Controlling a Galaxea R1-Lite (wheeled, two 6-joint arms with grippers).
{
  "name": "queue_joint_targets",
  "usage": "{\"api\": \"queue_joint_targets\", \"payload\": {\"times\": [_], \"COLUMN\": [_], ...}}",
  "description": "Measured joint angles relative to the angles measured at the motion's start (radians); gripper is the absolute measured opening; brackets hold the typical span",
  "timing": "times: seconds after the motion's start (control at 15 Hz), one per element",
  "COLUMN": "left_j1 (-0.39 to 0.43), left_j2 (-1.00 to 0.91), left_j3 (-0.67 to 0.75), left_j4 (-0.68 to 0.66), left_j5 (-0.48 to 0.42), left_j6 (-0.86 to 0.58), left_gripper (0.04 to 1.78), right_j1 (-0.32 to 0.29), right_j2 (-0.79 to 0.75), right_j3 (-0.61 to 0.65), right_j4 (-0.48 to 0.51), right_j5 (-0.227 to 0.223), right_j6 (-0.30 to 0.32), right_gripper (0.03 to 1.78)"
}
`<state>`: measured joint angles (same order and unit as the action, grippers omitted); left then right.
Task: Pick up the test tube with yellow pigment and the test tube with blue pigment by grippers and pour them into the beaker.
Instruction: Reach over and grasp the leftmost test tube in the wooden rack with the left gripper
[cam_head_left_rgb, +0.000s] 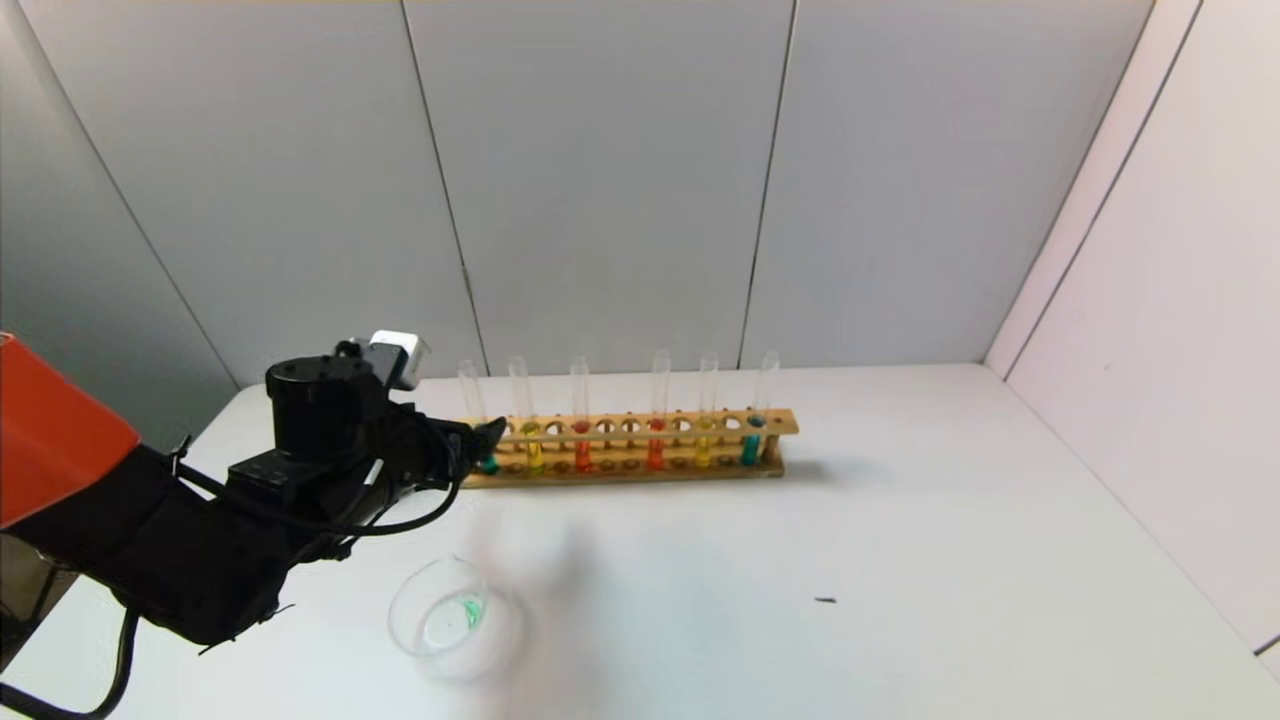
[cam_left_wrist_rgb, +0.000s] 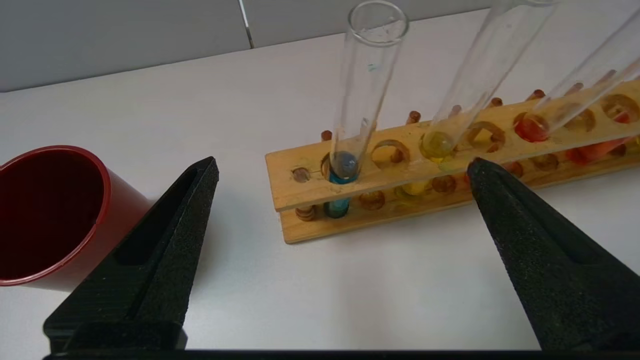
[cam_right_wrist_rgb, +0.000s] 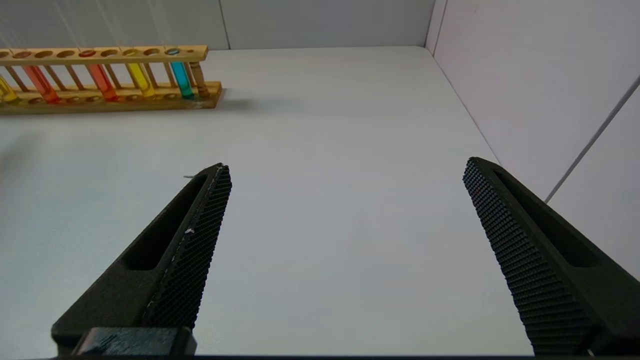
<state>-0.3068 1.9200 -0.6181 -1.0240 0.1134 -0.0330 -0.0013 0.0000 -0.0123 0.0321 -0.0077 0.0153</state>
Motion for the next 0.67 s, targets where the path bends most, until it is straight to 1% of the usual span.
{"api": "queue_joint_targets", "payload": {"times": [0.27, 0.67], "left_j1": [0.031, 0.035], "left_j2": [0.043, 0.1], "left_j3": [-0.05, -0.127], "left_j4": [0.002, 0.007], "left_j5": [-0.007, -0.009], "left_j6": [0.004, 0.006], "left_gripper": [1.75, 1.75], "right_j1": [0.0, 0.0], "right_j2": [0.0, 0.0], "right_j3": [0.0, 0.0], "right_j4": [0.0, 0.0], "right_j5": [0.0, 0.0], "right_j6": [0.0, 0.0], "right_gripper": [1.7, 1.7]}}
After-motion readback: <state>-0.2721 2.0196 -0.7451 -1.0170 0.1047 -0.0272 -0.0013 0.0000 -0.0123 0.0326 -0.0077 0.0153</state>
